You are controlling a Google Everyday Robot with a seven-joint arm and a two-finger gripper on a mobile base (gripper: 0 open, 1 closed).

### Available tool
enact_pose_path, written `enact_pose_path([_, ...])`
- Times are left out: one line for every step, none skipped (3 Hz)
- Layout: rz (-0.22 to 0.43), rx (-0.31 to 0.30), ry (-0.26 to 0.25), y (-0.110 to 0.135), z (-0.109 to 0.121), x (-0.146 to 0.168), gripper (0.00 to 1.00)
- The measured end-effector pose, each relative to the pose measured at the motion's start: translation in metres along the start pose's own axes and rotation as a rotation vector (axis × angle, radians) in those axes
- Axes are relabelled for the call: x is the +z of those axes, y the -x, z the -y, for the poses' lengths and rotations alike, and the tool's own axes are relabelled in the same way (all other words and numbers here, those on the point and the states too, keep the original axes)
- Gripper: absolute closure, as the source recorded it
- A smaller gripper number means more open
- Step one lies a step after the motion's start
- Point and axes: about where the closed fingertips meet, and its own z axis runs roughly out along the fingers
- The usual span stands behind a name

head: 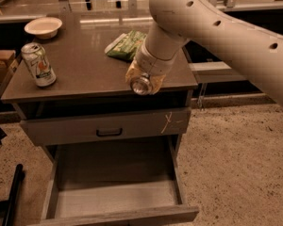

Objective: Place pepsi can into middle drawer

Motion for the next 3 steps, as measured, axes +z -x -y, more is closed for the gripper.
enact_pose_path([0.150,0.198,-0.133,0.009,-0.006,-0.020,1.00])
enact_pose_path([0.267,0.448,-0.275,0.021,-0.016,-0.062,1.00])
enact_pose_path([0.243,0.596,-0.372,0.049,-0.003,-0.093,1.00])
